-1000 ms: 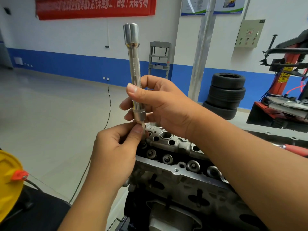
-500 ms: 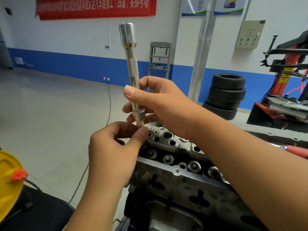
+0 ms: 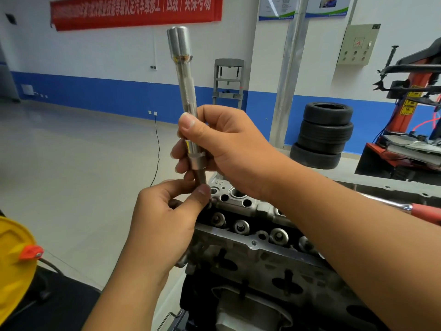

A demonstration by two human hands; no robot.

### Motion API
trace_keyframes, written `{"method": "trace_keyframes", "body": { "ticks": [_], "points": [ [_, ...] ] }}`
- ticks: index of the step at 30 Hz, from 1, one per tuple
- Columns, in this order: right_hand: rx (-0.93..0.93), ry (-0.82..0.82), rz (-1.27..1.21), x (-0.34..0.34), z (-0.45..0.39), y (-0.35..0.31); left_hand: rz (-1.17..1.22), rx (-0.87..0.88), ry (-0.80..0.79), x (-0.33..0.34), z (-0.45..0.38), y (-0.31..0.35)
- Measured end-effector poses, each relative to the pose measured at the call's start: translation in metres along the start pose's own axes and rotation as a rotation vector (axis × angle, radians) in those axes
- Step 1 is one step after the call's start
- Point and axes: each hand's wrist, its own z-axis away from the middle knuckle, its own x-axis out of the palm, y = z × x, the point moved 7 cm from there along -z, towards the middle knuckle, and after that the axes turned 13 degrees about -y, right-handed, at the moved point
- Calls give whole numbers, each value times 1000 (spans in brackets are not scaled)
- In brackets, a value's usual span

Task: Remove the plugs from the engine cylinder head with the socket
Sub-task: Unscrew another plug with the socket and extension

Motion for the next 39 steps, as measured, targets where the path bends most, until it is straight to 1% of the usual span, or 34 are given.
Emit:
{"method": "trace_keyframes", "body": {
  "ticks": [5, 9, 12, 16, 22, 26, 29, 33, 39],
  "points": [
    [-99, 97, -75, -9, -2, -10, 15, -10, -56, 2, 2, 3],
    [-138, 122, -81, -12, -2, -14, -19, -23, -62, 1, 3, 3],
    [-164, 129, -89, -14, -1, -19, -67, -22, -41, 1, 3, 4],
    [-188, 117, -132, -13, 1, -25, -180, 41, 21, 1, 1, 12],
    [-215, 98, -164, -11, 3, -32, -251, 88, 14, 2, 1, 18],
    [-206, 106, -167, -11, 4, -33, -291, 92, 15, 4, 1, 21],
    [-181, 110, -167, -9, 3, -33, -348, 104, 25, 6, 0, 22],
    [-132, 122, -162, -10, 3, -30, -361, 112, 43, 5, 1, 23],
    [-76, 83, -137, -10, 1, -25, -387, 92, 54, 5, 3, 26]
  ]
}}
